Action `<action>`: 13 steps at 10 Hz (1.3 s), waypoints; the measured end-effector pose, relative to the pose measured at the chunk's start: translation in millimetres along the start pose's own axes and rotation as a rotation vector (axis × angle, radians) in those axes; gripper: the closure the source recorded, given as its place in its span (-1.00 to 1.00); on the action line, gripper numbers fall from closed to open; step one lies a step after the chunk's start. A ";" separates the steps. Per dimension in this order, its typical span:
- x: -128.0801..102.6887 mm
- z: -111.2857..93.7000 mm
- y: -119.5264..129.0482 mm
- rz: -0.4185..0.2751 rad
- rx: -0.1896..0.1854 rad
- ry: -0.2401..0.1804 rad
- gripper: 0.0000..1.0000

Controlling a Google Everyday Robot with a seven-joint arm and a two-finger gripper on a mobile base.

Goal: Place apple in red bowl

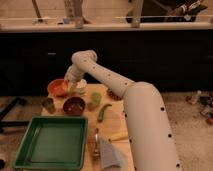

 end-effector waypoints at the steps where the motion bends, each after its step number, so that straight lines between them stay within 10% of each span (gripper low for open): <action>1: 0.4 -0.1 0.1 0.000 0.000 0.000 1.00; 8: 1.7 0.4 -3.8 0.005 0.015 0.008 1.00; 13: -18.0 27.3 -52.1 0.014 0.071 0.012 1.00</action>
